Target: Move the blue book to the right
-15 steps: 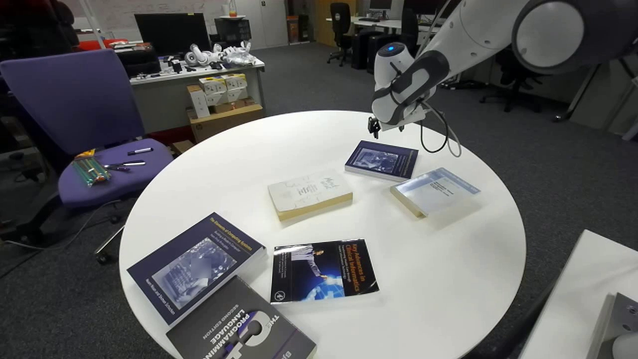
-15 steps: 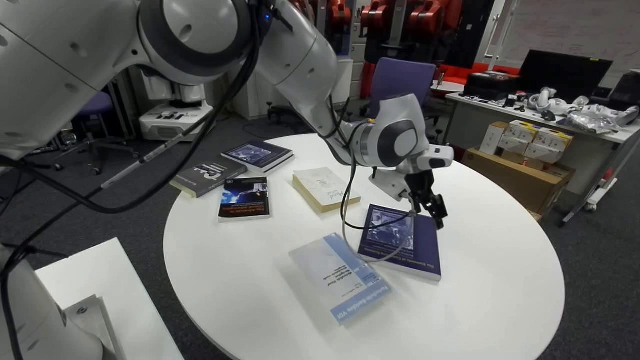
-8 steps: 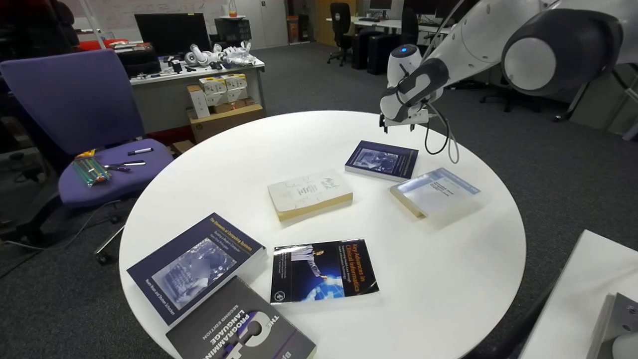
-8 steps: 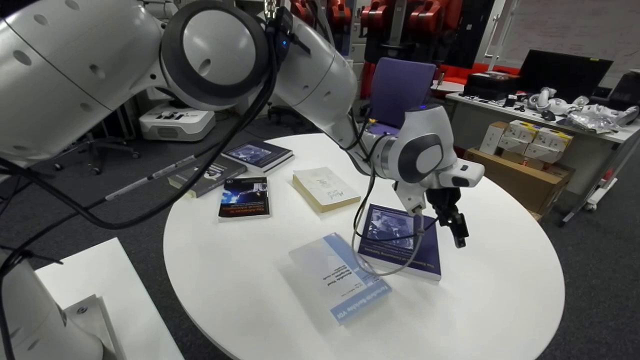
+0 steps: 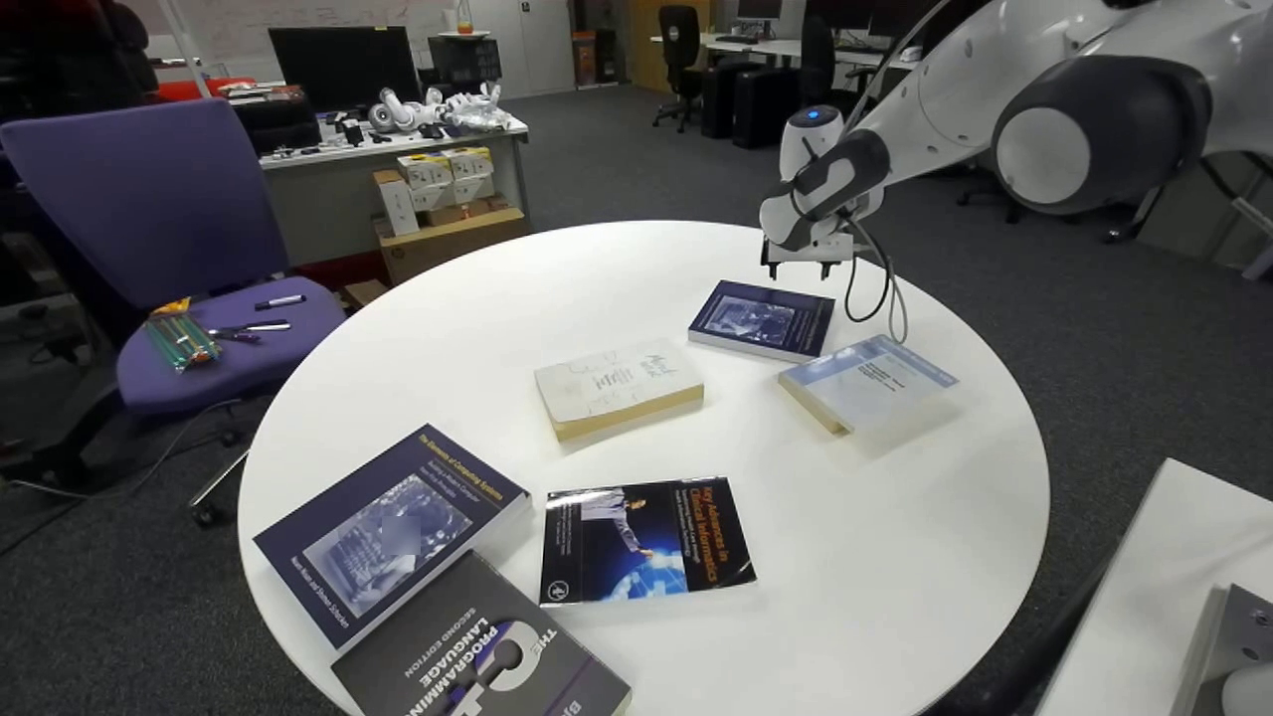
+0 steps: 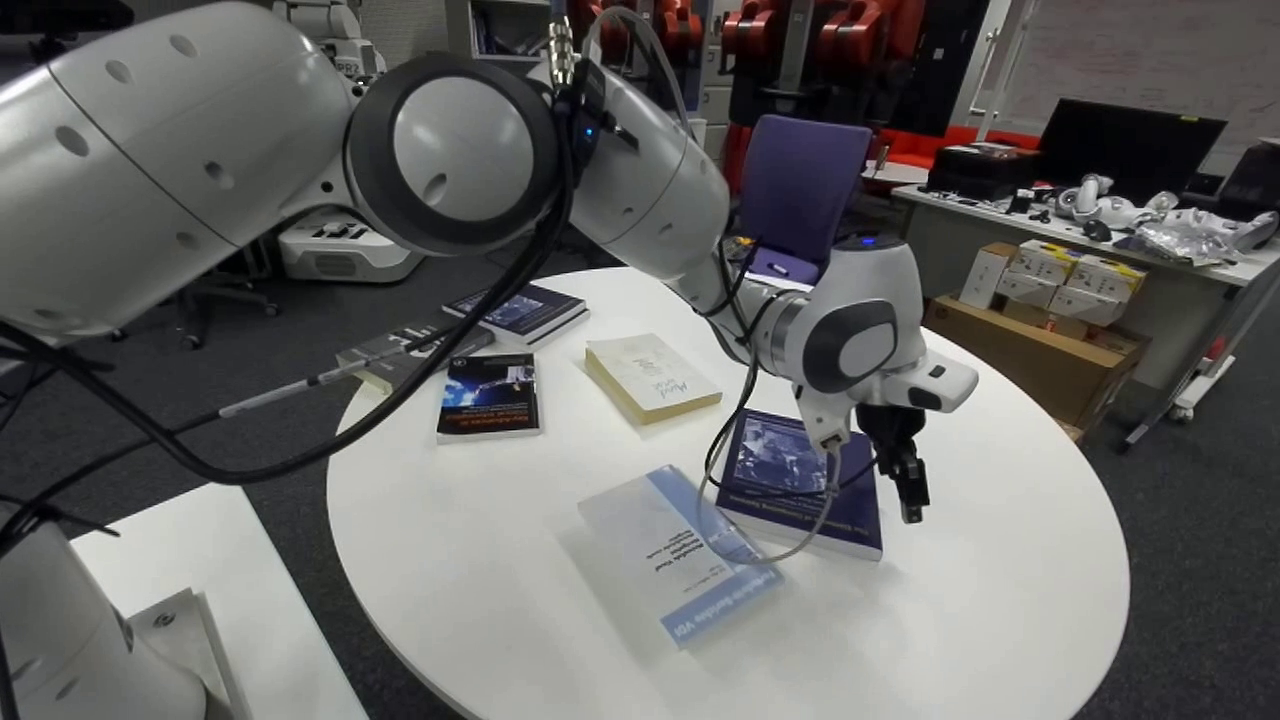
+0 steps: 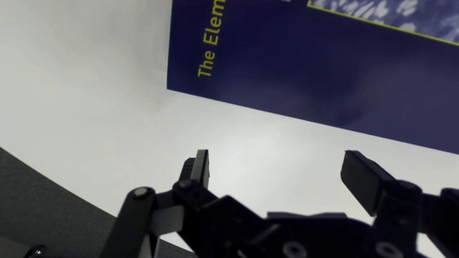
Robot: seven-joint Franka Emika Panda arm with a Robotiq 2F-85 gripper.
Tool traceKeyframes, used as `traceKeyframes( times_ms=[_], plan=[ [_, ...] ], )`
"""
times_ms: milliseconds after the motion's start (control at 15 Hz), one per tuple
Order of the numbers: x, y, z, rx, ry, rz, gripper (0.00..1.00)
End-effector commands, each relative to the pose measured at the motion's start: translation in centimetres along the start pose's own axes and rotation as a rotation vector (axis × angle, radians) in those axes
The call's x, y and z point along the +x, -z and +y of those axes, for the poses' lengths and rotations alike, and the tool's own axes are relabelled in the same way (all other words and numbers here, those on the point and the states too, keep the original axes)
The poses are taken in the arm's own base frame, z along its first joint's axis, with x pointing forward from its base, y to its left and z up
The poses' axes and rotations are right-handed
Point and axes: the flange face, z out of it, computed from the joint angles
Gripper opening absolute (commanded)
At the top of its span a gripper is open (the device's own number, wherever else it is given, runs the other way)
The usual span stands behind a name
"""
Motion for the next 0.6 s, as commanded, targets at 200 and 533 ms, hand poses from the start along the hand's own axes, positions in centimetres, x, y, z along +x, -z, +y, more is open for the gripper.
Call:
traceKeyframes(
  times_ms=[200, 533],
  plan=[
    [0.8, 0.4, -1.1, 0.055, -0.046, -0.058, 1.0],
    [1.5, 2.0, -2.8, 0.088, -0.056, -0.028, 1.0]
  ],
)
